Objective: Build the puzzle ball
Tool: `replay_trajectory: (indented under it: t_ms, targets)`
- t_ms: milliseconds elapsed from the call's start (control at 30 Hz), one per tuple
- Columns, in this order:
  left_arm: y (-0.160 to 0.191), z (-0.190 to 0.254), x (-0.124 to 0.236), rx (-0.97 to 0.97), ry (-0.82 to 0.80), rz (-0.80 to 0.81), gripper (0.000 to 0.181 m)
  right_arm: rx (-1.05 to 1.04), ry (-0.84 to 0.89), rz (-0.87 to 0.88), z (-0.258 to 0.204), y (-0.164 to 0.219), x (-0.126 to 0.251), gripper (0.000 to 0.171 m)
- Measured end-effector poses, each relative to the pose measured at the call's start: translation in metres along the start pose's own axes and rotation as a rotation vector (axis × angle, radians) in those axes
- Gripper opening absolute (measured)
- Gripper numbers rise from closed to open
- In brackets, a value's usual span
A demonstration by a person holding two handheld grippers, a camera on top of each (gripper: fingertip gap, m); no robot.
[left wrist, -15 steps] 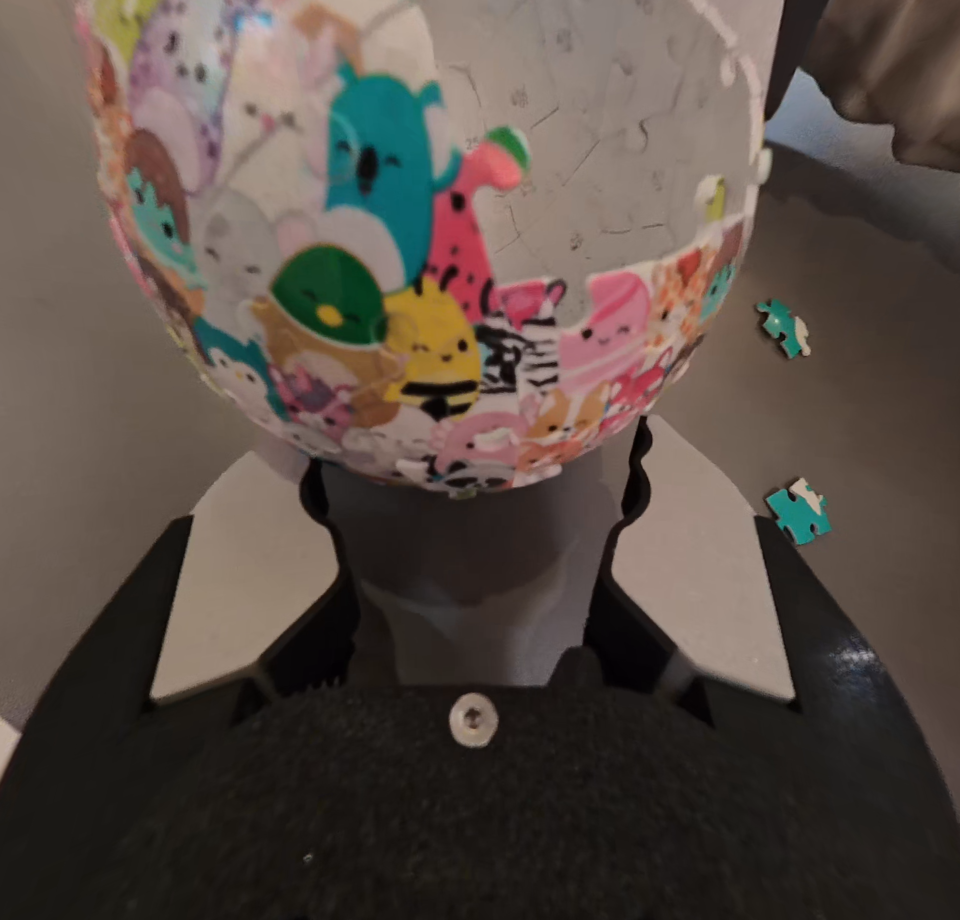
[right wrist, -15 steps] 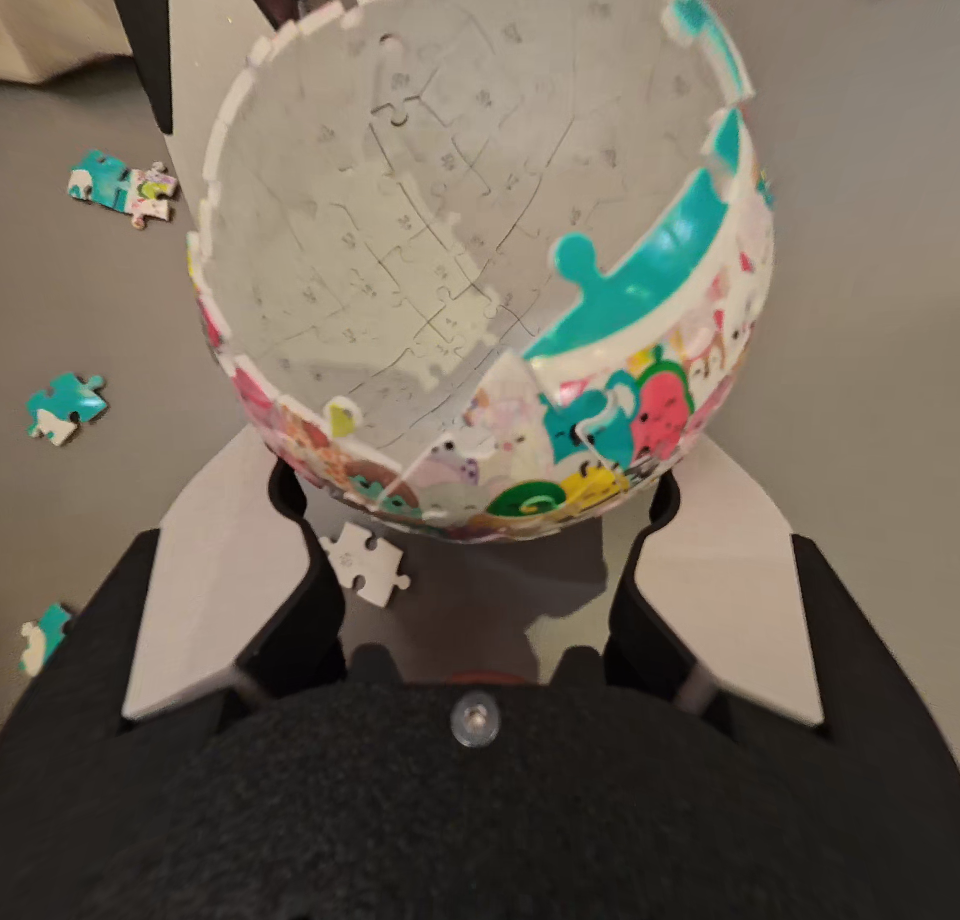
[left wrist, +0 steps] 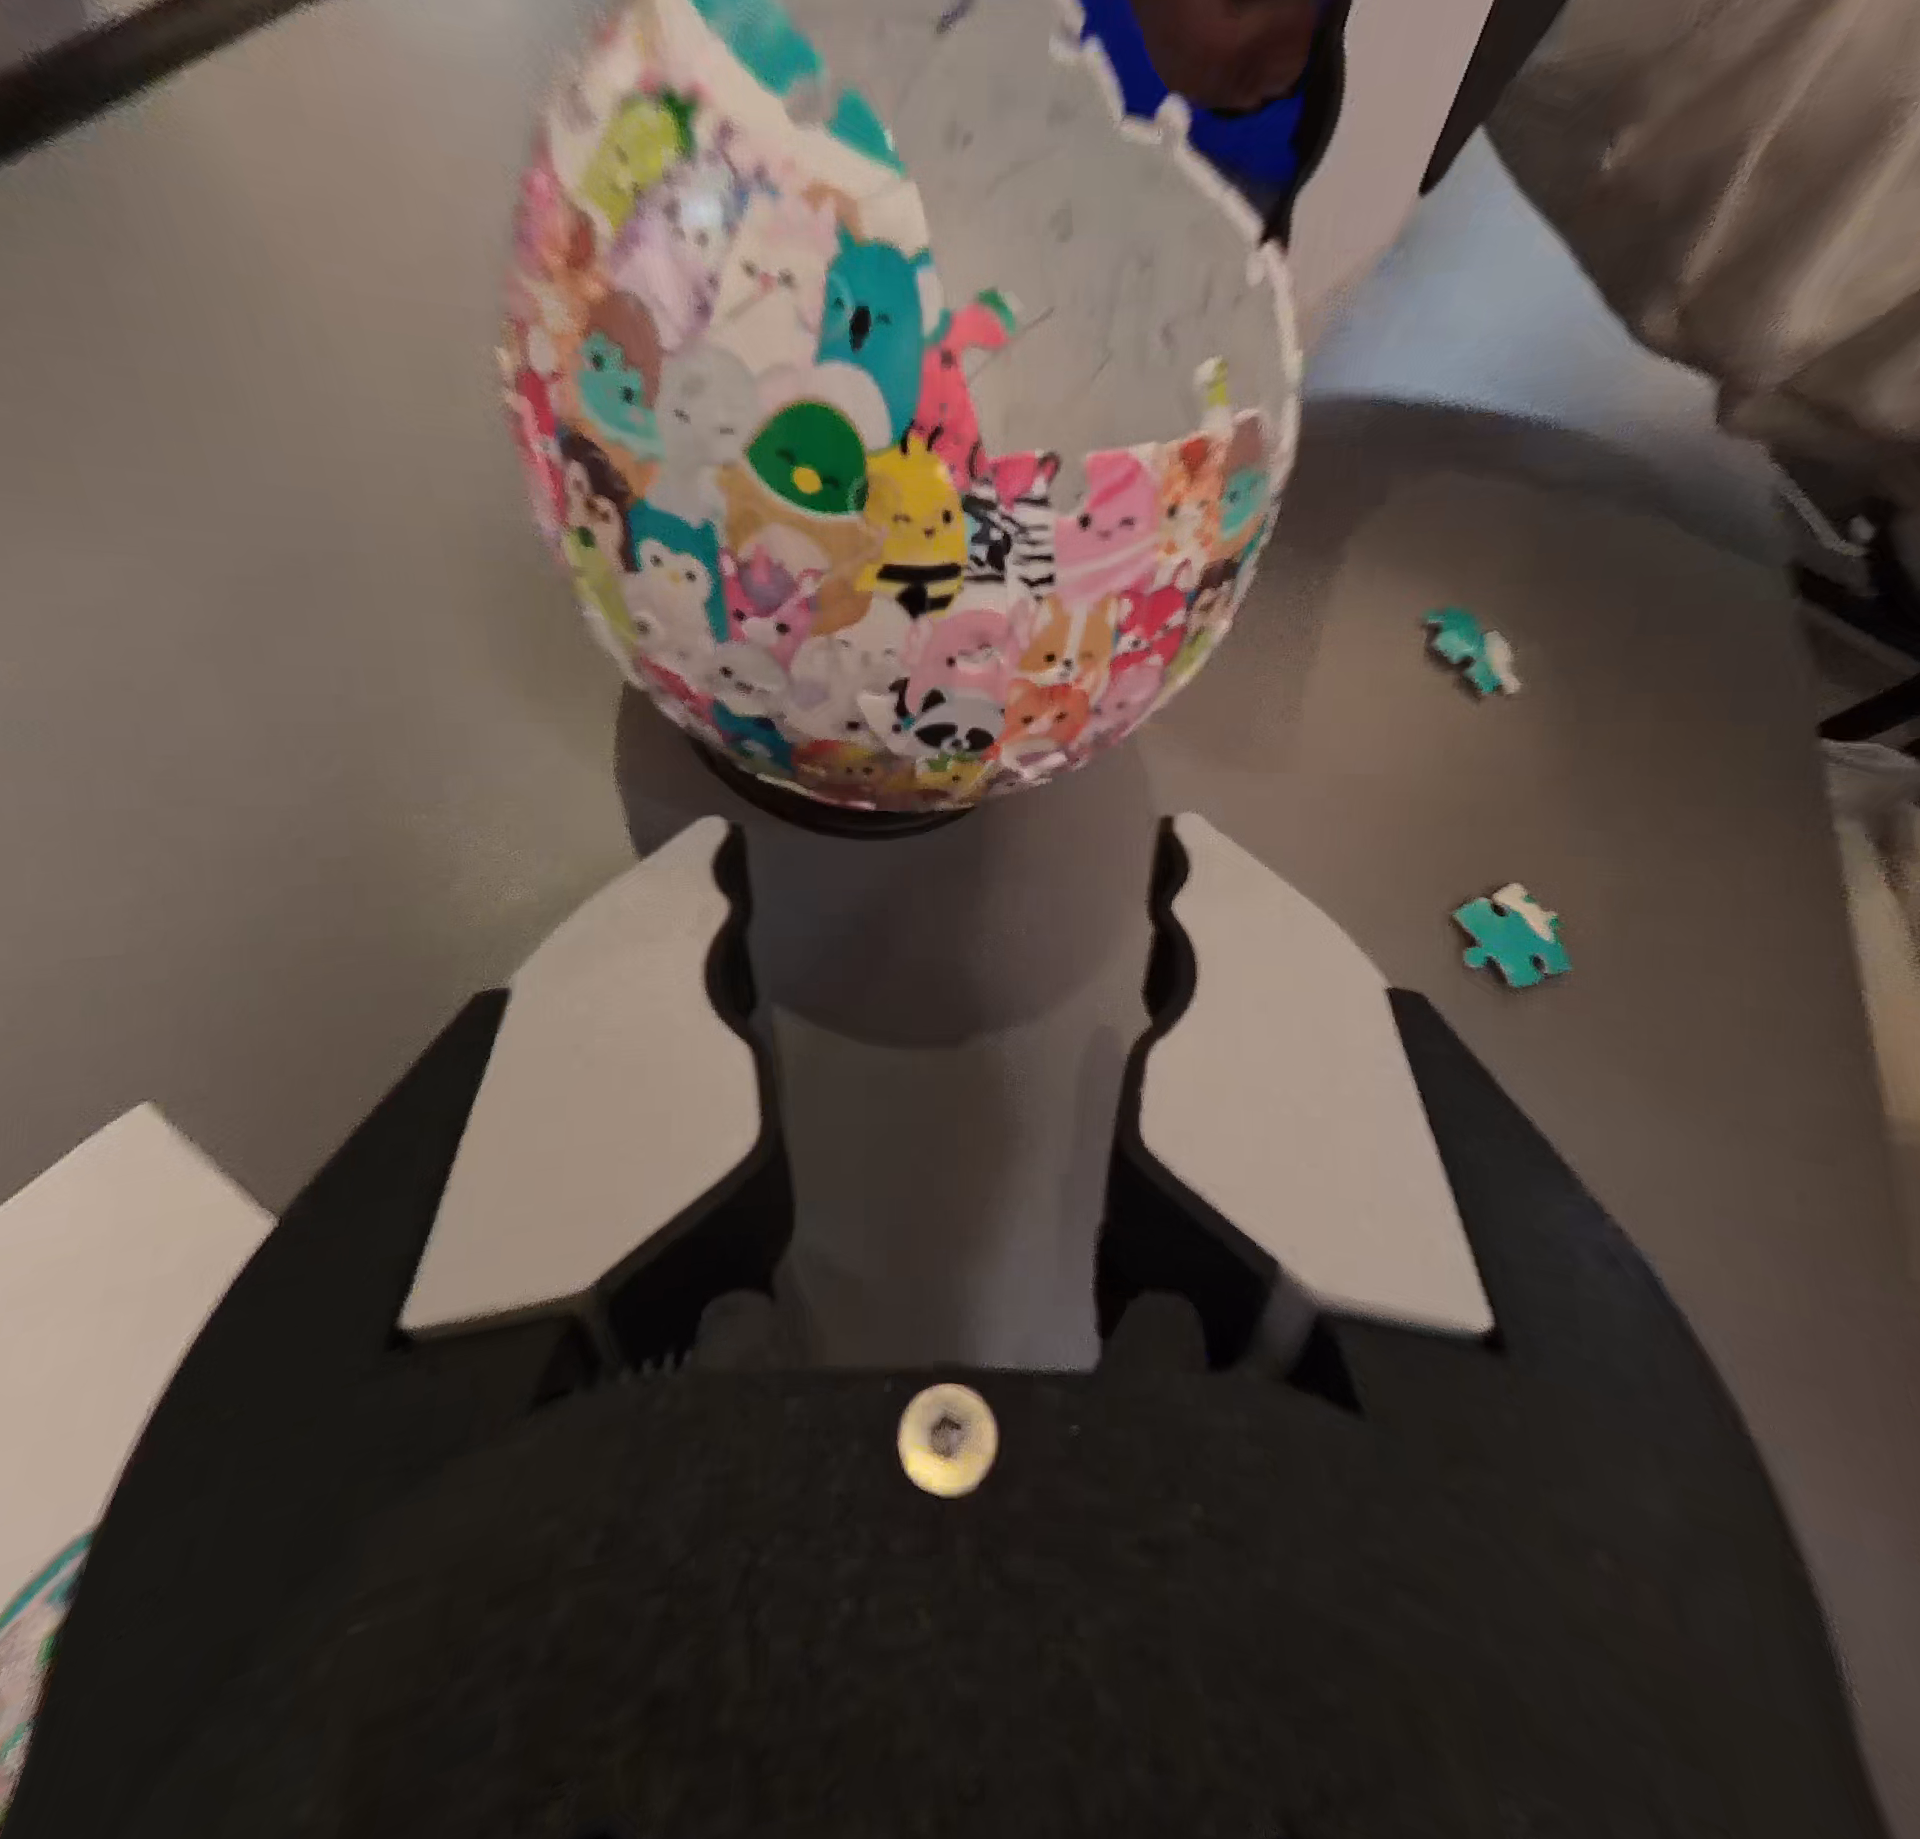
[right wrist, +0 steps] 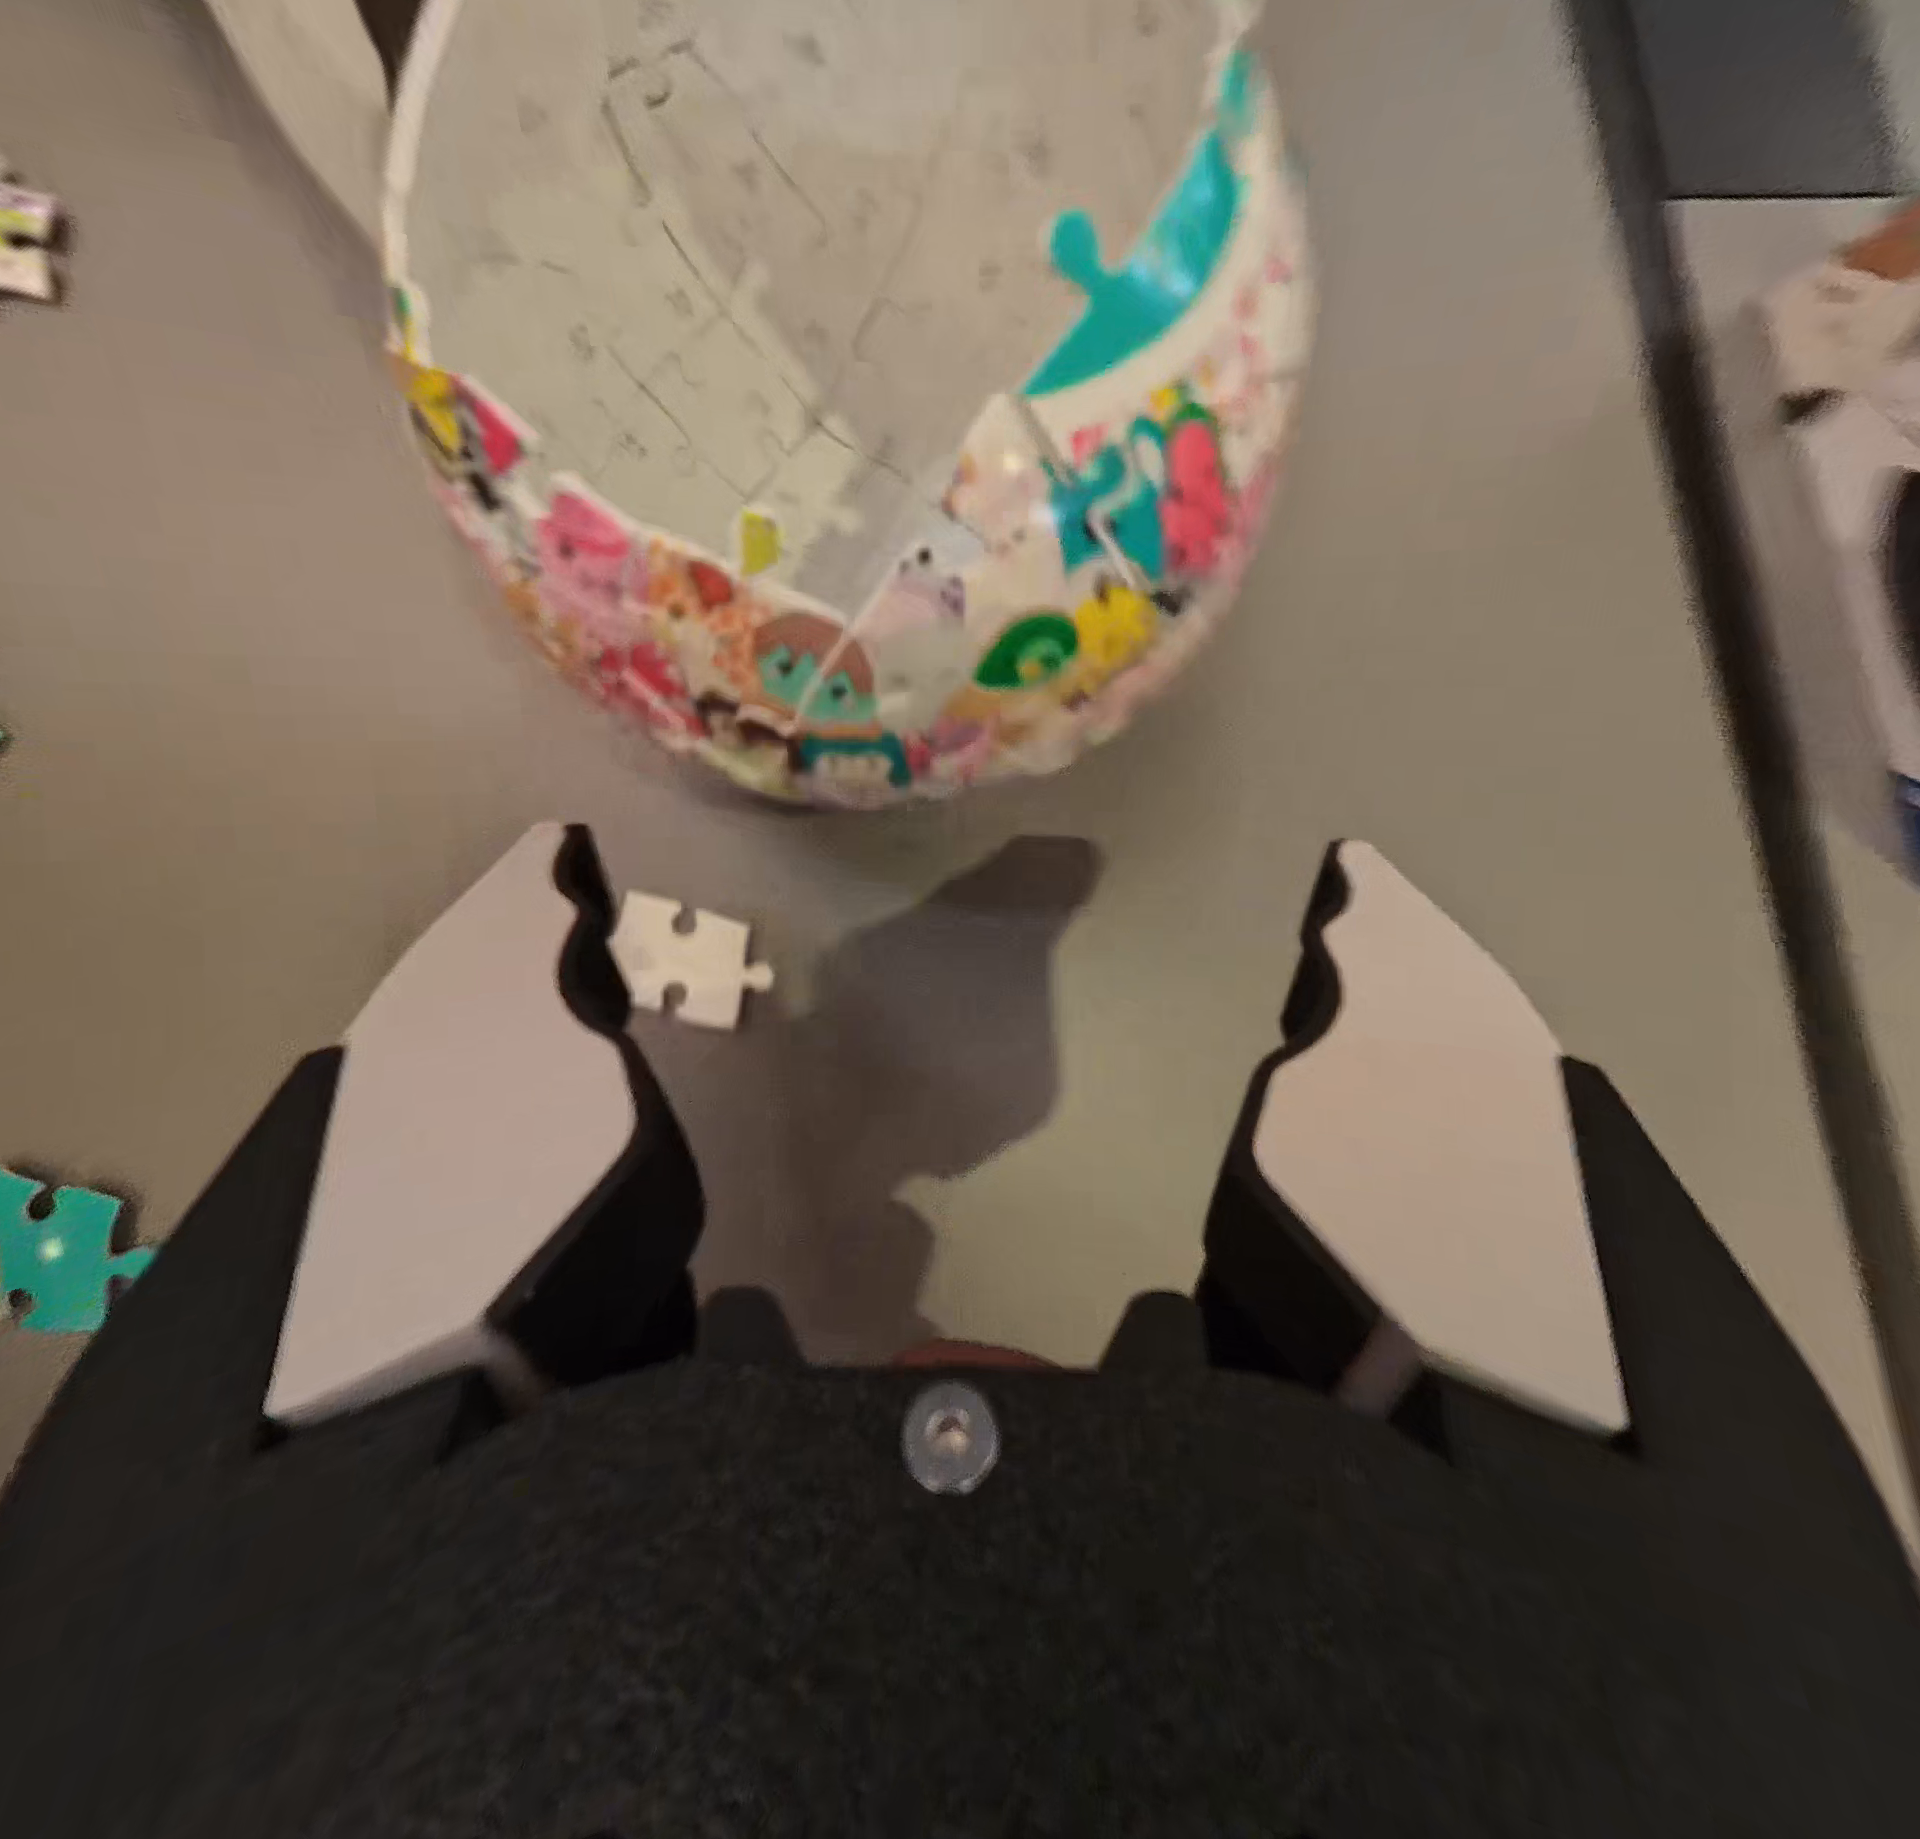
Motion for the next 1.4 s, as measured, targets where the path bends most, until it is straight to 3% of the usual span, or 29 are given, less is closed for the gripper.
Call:
replay_trajectory:
  t_ms: [100,200,233,300,400,900,1400]
  targets:
    - [-0.01,-0.001,0.029,0.038,0.052,0.12,0.05,-0.083,0.148,0.07,-0.009,-0.021,0.053,0.078]
    - [-0.022,-0.006,0.044,0.084,0.064,0.254,0.032,-0.27,0.01,0.289,-0.043,-0.087,0.075,0.087]
    - [-0.024,-0.006,0.046,0.094,0.064,0.277,0.023,-0.321,-0.075,0.33,-0.052,-0.108,0.075,0.095]
    - [-0.029,-0.006,0.049,0.087,0.055,0.323,0.002,-0.449,-0.22,0.361,-0.056,-0.135,0.062,0.096]
    - [-0.033,-0.005,0.054,0.073,0.033,0.348,0.0,-0.622,-0.374,0.185,-0.051,-0.134,0.029,0.116]
    - [-0.026,-0.002,0.022,0.086,-0.009,0.26,0.0,-0.86,-0.526,0.035,-0.05,-0.155,-0.004,0.132]
    - [-0.026,0.003,0.021,0.064,-0.009,0.25,0.0,-0.953,-0.65,0.057,-0.051,-0.154,-0.021,0.121]
Point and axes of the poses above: each gripper's, where its closed fingertips meet, x back along the fingers, y out of its underside, z = x × y across the jaws, the point moved 4 cm from there along x, back along the fingers, and after that the axes turned 3 degrees about x, right-handed, at the moved point
